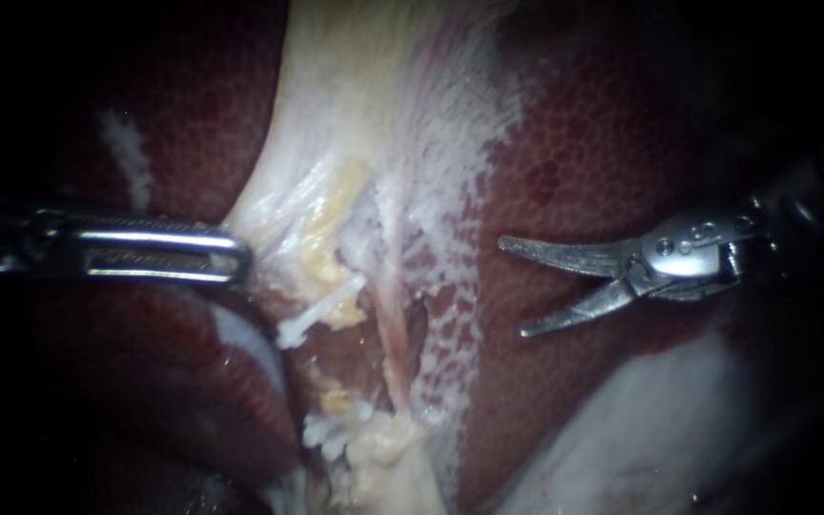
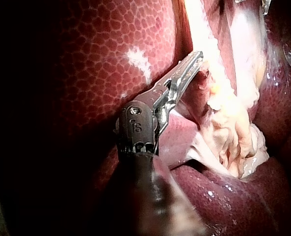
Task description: Go back from the cut left tube
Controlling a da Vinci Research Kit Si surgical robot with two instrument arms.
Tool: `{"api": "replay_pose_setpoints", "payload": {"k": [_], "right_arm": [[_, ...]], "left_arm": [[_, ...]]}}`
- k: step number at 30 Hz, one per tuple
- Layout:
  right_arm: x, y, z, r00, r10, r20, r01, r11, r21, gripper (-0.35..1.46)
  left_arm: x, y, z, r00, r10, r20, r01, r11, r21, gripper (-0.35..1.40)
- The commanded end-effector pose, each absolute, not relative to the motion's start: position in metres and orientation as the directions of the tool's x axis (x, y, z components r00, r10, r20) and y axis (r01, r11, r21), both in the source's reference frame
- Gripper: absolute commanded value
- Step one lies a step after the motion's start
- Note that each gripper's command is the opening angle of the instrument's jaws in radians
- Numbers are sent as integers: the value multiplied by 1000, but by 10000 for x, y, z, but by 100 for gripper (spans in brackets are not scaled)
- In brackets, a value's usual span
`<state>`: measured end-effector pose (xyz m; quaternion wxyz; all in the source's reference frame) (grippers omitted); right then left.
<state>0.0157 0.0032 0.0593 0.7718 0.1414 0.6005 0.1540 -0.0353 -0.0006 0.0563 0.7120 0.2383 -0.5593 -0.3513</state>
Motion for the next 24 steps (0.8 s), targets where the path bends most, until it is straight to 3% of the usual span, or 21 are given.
{"api": "replay_pose_setpoints", "payload": {"k": [1,24], "right_arm": [[156,32,594,231,407,-883,-67,913,403,145],[155,32,594,234,375,-897,-58,926,372,145]], "left_arm": [[-355,-8,567,132,-770,624,231,636,736,-35],[-391,-22,595,158,-776,611,208,631,748,-35]]}}
